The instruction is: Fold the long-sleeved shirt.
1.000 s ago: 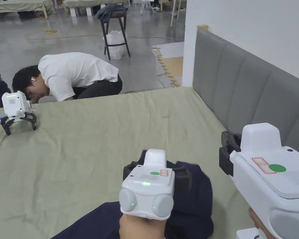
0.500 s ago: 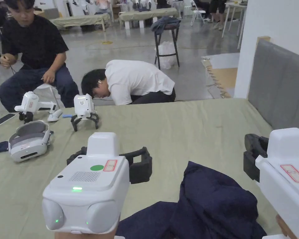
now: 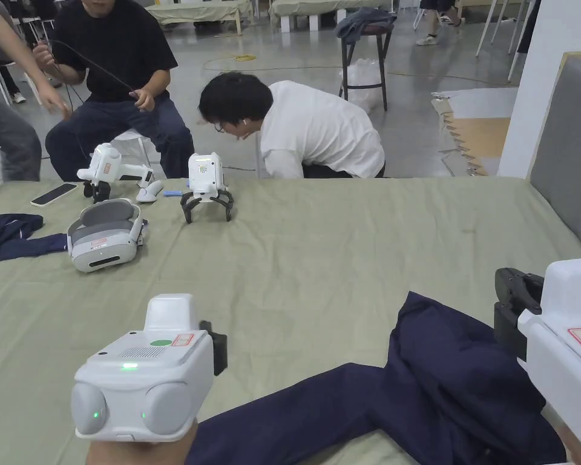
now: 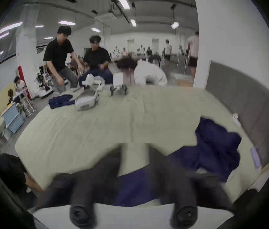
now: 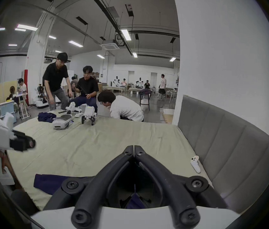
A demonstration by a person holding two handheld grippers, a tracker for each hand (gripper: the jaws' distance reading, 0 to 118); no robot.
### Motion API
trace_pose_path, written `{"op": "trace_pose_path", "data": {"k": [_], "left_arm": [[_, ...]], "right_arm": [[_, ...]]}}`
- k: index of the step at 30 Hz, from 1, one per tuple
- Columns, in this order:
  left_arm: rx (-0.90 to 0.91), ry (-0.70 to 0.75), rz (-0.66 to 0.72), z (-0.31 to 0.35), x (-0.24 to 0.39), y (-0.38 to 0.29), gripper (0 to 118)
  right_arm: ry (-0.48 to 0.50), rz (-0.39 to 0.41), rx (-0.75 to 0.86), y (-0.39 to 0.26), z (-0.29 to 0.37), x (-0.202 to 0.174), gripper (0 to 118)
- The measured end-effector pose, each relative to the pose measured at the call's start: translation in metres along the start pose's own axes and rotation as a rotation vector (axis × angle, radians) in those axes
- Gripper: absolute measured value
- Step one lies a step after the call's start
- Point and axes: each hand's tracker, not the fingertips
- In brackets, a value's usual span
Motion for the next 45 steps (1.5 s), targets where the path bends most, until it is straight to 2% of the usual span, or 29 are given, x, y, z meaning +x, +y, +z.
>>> {"op": "trace_pose_path", "data": {"k": [1,2,3,5,9,12,14,15,16,17,18,19,20,21,23,24,26,29,32,35,36,37,38,39,41,42,43,44,45], "left_arm": [[-0.048,0.007,-0.015,-0.017,-0.006,-0.005,106],[-0.131,0.032,-0.026,-0.029,-0.003,-0.014,109],[-0.167,0.075,0.001,-0.047,-0.013,-0.028,104],[-0.238,0.101,0.033,-0.082,-0.021,-0.047,104],[-0.408,0.143,0.014,-0.124,-0.026,-0.095,104],[-0.456,0.134,0.033,-0.145,-0.022,-0.123,104],[-0.526,0.077,0.062,-0.151,-0.016,-0.137,102],[-0.553,0.075,0.062,-0.153,-0.01,-0.146,92],[-0.477,0.069,0.084,-0.147,-0.008,-0.149,92],[-0.484,0.092,0.068,-0.14,-0.006,-0.144,87],[-0.48,0.045,0.051,-0.138,-0.011,-0.131,68],[-0.464,0.019,0.009,-0.133,-0.005,-0.126,34],[-0.444,0.001,-0.028,-0.131,0.002,-0.124,5],[-0.449,0.081,-0.055,-0.129,0.014,-0.127,5],[-0.463,0.058,-0.09,-0.14,0.012,-0.131,5],[-0.445,0.081,-0.104,-0.14,0.014,-0.134,6],[-0.448,0.083,-0.102,-0.132,0.015,-0.132,6],[-0.479,0.093,-0.153,-0.131,0.021,-0.128,6],[-0.509,0.105,-0.207,-0.149,0.023,-0.131,6],[-0.503,0.129,-0.243,-0.142,0.032,-0.131,6],[-0.501,0.135,-0.251,-0.14,0.035,-0.132,6],[-0.5,0.14,-0.257,-0.139,0.037,-0.133,6],[-0.517,0.131,-0.257,-0.143,0.036,-0.134,6],[-0.512,0.14,-0.263,-0.145,0.036,-0.134,6],[-0.509,0.154,-0.27,-0.145,0.039,-0.134,6],[-0.503,0.162,-0.271,-0.144,0.04,-0.135,6],[-0.501,0.164,-0.267,-0.142,0.04,-0.135,6],[-0.493,0.16,-0.247,-0.14,0.036,-0.135,6],[-0.486,0.151,-0.223,-0.136,0.032,-0.132,6]], "right_arm": [[0.0,0.001,-0.001,0.0,0.0,0.0,0],[0.0,0.002,-0.004,0.0,-0.002,0.002,0],[-0.001,0.002,-0.01,-0.002,-0.003,0.003,0],[-0.003,-0.005,-0.023,-0.007,-0.005,0.008,0],[-0.04,-0.005,-0.074,-0.022,-0.006,0.026,0],[-0.084,-0.015,-0.128,-0.037,-0.007,0.042,0],[-0.106,-0.026,-0.163,-0.049,-0.009,0.051,0],[-0.116,-0.03,-0.181,-0.055,-0.009,0.056,0],[-0.127,-0.034,-0.197,-0.061,-0.009,0.059,0],[-0.144,-0.041,-0.218,-0.067,-0.009,0.063,0],[-0.154,-0.045,-0.237,-0.074,-0.011,0.067,0],[-0.157,-0.047,-0.255,-0.08,-0.013,0.07,0],[-0.159,-0.055,-0.298,-0.09,-0.018,0.074,1],[-0.157,-0.068,-0.337,-0.1,-0.023,0.078,26],[-0.136,-0.079,-0.437,-0.122,-0.035,0.084,100],[-0.128,-0.082,-0.489,-0.134,-0.039,0.087,118],[-0.076,-0.079,-0.527,-0.156,-0.042,0.09,115],[-0.062,-0.037,-0.667,-0.186,-0.052,0.1,115],[-0.03,0.008,-0.681,-0.205,-0.072,0.103,115],[0.017,0.105,-0.698,-0.219,-0.095,0.099,114],[0.014,0.103,-0.701,-0.225,-0.103,0.098,107],[0.014,0.091,-0.707,-0.229,-0.109,0.098,87],[0.026,0.075,-0.707,-0.233,-0.113,0.098,54],[0.066,0.037,-0.718,-0.238,-0.117,0.097,15],[0.076,-0.004,-0.719,-0.242,-0.117,0.092,13],[0.039,0.004,-0.71,-0.236,-0.111,0.088,12],[0.041,-0.001,-0.701,-0.233,-0.106,0.088,12],[0.048,-0.05,-0.677,-0.236,-0.104,0.097,10],[0.036,-0.067,-0.646,-0.23,-0.097,0.102,9]]}}
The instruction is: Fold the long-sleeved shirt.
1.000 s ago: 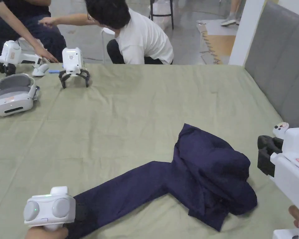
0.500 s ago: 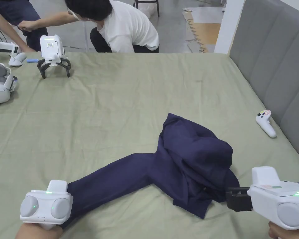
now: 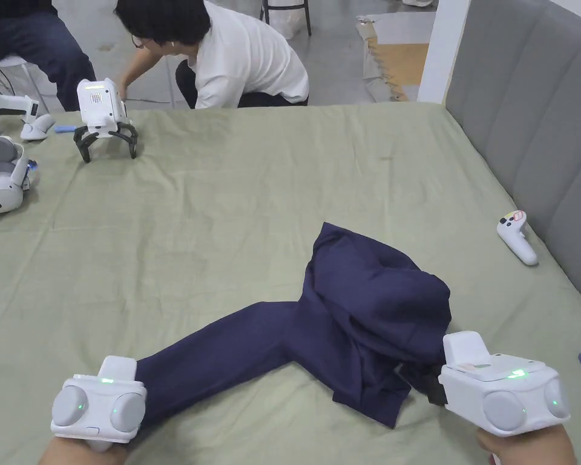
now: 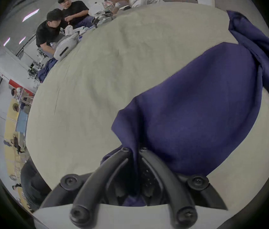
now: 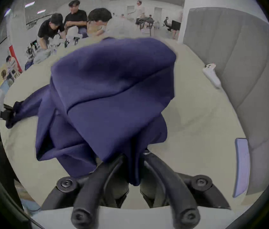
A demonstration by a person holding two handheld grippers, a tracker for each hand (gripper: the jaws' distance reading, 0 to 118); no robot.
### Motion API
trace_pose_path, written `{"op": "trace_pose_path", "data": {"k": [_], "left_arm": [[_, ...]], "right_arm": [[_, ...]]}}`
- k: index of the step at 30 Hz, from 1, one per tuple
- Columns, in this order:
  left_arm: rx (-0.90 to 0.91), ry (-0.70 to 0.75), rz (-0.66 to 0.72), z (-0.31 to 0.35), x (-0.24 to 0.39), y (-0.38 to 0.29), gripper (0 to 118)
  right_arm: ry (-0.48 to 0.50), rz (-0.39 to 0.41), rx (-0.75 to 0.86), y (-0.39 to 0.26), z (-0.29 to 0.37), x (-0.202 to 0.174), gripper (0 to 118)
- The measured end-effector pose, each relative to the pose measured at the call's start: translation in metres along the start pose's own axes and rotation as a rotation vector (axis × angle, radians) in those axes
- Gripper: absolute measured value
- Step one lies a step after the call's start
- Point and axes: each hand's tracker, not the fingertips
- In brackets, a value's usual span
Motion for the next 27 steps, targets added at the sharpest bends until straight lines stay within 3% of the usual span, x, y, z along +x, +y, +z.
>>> {"op": "trace_pose_path", "data": {"k": [3,8,13,17,24,27], "left_arm": [[0.082,-0.051,0.14,0.015,-0.031,0.002,5],[0.3,-0.004,0.195,0.062,-0.085,0.03,5],[0.563,0.023,0.223,0.181,-0.101,0.068,5],[0.698,0.032,0.241,0.244,-0.125,0.103,5],[0.819,0.01,0.354,0.339,-0.206,0.188,5],[0.873,0.053,0.383,0.377,-0.233,0.222,5]], "right_arm": [[-0.066,0.027,0.116,0.01,0.05,0.003,8],[-0.129,-0.012,0.299,0.067,0.137,0.032,8],[-0.162,0.056,0.417,0.134,0.194,0.044,8],[-0.107,-0.007,0.502,0.183,0.242,0.048,8],[-0.085,-0.033,0.634,0.289,0.313,0.056,8],[-0.137,-0.053,0.683,0.335,0.343,0.053,8]]}}
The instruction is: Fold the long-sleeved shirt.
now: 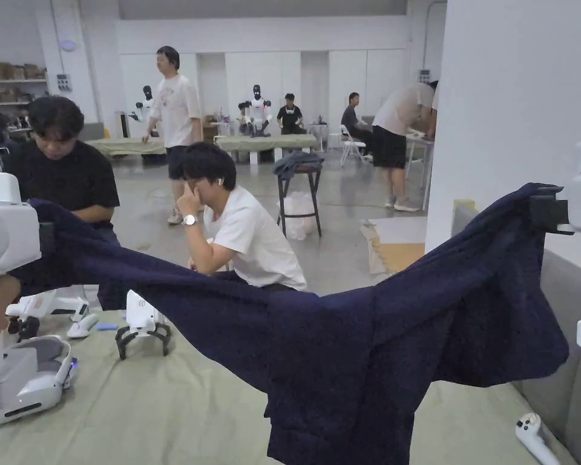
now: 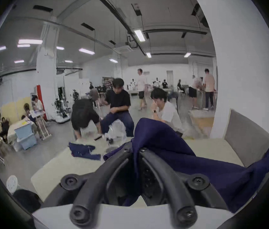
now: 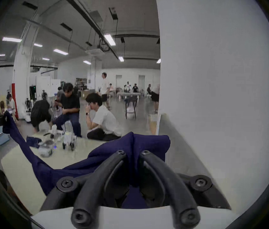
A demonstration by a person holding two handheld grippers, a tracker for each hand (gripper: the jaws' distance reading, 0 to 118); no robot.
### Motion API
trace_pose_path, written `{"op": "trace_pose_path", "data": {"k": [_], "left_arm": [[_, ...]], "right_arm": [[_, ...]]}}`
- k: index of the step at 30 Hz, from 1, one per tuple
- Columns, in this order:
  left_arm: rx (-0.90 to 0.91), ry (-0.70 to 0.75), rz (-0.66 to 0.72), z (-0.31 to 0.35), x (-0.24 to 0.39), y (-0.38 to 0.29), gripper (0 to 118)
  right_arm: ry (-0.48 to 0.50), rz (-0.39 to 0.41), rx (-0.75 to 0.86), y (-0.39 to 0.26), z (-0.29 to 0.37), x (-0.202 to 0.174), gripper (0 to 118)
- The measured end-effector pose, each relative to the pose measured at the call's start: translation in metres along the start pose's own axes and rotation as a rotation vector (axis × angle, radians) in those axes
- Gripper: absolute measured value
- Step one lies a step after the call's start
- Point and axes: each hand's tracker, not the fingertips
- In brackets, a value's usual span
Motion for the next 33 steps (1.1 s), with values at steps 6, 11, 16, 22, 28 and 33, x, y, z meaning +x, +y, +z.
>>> {"op": "trace_pose_path", "data": {"k": [6,11,16,22,28,33], "left_arm": [[0.095,0.153,-0.106,-0.028,0.0,0.086,5],[0.22,0.248,-0.128,-0.047,0.014,0.154,5],[0.277,0.322,-0.136,-0.074,0.03,0.21,5],[0.334,0.407,-0.204,-0.14,0.042,0.259,5],[0.334,0.427,-0.167,-0.177,0.046,0.272,5],[0.343,0.452,-0.249,-0.209,0.054,0.254,5]], "right_arm": [[-0.055,-0.04,0.055,0.091,-0.032,-0.012,8],[-0.121,0.017,0.087,0.159,-0.067,-0.045,8],[-0.156,0.047,0.147,0.224,-0.114,-0.066,8],[-0.23,0.114,0.215,0.241,-0.119,-0.067,8],[-0.197,0.116,0.203,0.28,-0.196,-0.092,8],[-0.22,0.125,0.189,0.256,-0.233,-0.099,8]]}}
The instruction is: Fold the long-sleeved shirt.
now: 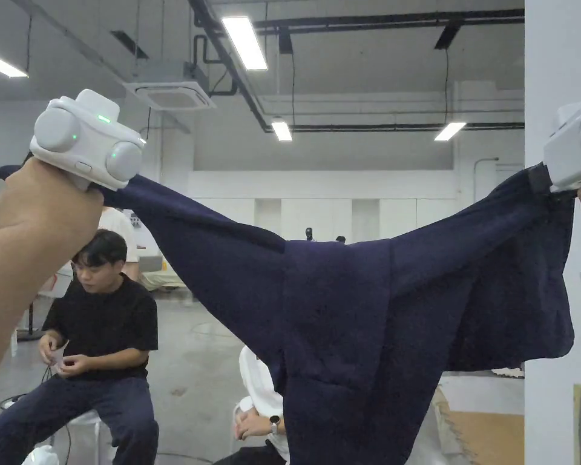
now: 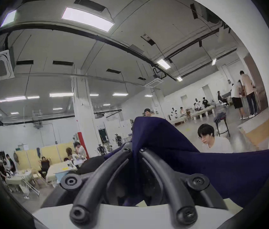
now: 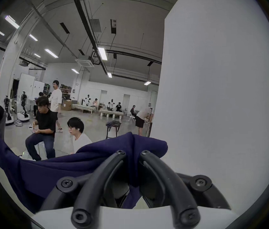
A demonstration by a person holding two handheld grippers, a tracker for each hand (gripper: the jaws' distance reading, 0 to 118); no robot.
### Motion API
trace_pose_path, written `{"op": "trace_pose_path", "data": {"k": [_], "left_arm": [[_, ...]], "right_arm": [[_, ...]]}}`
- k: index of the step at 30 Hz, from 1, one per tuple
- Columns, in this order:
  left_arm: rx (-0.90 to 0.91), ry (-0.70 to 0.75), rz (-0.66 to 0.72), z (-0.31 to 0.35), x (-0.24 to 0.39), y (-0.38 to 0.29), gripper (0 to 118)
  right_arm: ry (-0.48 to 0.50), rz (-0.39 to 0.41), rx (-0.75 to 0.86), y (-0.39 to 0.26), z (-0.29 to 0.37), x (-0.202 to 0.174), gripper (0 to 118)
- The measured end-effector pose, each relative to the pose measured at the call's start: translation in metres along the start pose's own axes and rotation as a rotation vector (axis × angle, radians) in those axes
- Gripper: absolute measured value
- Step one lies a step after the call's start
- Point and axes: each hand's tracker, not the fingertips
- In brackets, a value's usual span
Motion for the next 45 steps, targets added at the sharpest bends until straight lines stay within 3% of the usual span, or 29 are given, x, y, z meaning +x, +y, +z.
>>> {"op": "trace_pose_path", "data": {"k": [3,9,12,16,18,26,30,32,34,38,45], "left_arm": [[-0.053,-0.038,0.063,0.003,0.011,-0.021,5],[-0.128,-0.084,0.04,-0.001,0.029,-0.073,5],[-0.173,-0.126,-0.011,0.024,0.032,-0.107,5],[-0.212,-0.16,-0.204,0.05,0.038,-0.169,5],[-0.291,-0.186,-0.179,0.069,0.035,-0.198,5],[-0.488,-0.35,-0.309,0.19,0.026,-0.333,5],[-0.624,-0.396,-0.399,0.25,0.005,-0.406,5],[-0.706,-0.4,-0.415,0.287,-0.007,-0.442,5],[-0.778,-0.44,-0.39,0.306,-0.015,-0.475,5],[-0.832,-0.535,-0.469,0.361,-0.024,-0.521,5],[-0.964,-0.608,-0.601,0.423,-0.045,-0.574,5]], "right_arm": [[0.009,-0.008,-0.033,-0.022,-0.016,-0.007,8],[0.038,0.028,-0.098,-0.078,-0.022,-0.014,8],[0.054,0.06,-0.147,-0.115,-0.018,-0.012,8],[0.088,0.093,-0.255,-0.184,0.001,-0.007,8],[0.101,0.085,-0.3,-0.215,0.012,-0.006,8],[0.179,0.109,-0.531,-0.37,0.086,0.002,8],[0.182,0.109,-0.699,-0.463,0.136,0.025,8],[0.176,0.074,-0.771,-0.5,0.179,0.037,8],[0.182,0.097,-0.832,-0.537,0.214,0.046,8],[0.196,0.077,-0.906,-0.587,0.268,0.061,8],[0.271,0.163,-0.972,-0.615,0.34,0.06,8]]}}
